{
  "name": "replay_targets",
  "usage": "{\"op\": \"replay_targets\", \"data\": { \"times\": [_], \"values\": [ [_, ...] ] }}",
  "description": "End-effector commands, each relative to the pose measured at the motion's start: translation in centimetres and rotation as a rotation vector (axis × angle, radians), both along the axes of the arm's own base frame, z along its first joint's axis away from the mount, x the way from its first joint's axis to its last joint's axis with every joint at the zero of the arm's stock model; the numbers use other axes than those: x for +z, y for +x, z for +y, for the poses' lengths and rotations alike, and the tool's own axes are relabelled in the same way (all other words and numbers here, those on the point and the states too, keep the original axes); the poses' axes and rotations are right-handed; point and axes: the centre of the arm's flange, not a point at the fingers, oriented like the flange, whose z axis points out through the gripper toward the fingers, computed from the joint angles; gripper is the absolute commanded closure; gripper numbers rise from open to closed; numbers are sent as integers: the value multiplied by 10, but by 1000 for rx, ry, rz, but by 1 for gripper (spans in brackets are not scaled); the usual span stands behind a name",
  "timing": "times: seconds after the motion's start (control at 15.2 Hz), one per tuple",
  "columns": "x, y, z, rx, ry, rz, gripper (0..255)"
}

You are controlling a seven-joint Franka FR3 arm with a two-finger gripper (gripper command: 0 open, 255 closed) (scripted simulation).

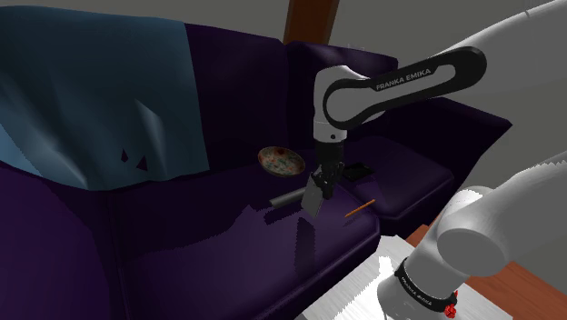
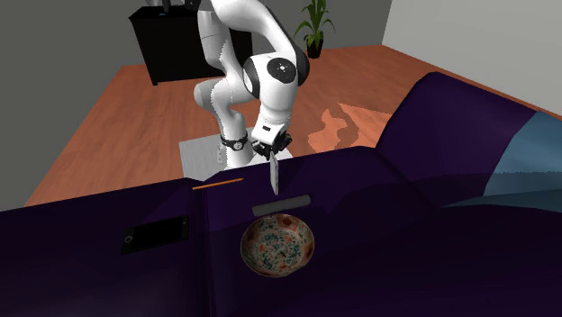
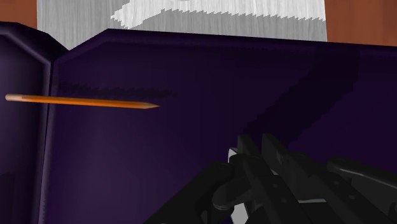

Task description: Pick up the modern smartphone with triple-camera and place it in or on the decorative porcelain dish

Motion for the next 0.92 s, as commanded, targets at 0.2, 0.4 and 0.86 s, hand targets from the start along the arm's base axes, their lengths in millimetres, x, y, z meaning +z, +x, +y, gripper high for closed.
{"op": "replay_targets", "data": {
  "times": [0.2,0.4,0.86],
  "values": [
    [0,0,0,0,0,0,255],
    [10,0,0,0,0,0,255],
    [47,0,0,0,0,0,255]
  ]
}}
